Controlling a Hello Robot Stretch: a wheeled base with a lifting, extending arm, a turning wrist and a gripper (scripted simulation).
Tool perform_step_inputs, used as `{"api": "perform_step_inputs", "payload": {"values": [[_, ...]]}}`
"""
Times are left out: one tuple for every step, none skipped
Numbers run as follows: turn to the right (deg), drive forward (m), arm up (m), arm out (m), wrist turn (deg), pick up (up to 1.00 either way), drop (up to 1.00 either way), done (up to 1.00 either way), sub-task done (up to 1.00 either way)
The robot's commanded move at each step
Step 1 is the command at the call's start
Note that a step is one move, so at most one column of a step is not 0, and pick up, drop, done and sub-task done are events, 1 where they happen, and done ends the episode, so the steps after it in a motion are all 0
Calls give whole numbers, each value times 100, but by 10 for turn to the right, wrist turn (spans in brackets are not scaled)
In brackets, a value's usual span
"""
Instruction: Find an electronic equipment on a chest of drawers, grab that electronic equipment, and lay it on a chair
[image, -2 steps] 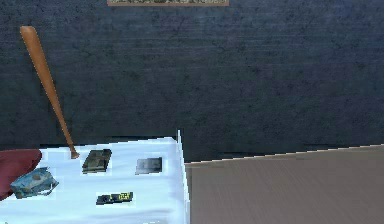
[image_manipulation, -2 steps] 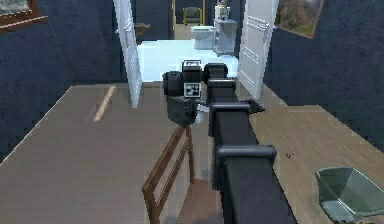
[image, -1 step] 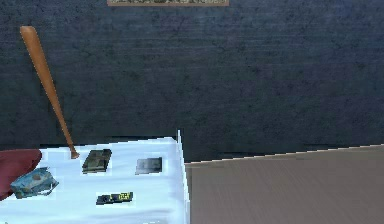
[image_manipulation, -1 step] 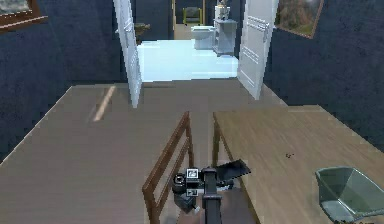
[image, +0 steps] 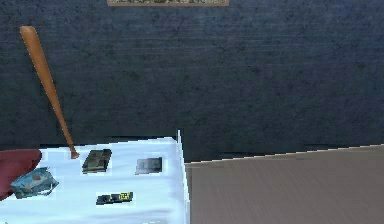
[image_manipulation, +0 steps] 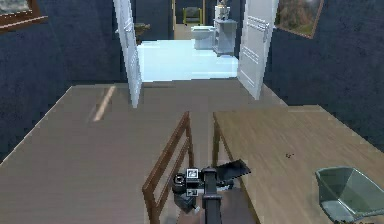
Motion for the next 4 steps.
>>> {"api": "perform_step_inputs", "payload": {"values": [[0, 0, 0, 0, 0, 0, 100, 0, 0], [0, 0, 10, 0, 0, 0, 0, 0, 0], [0, 0, 0, -8, 0, 0, 0, 0, 0], [0, 0, 0, 0, 0, 0, 0, 100, 0]]}}
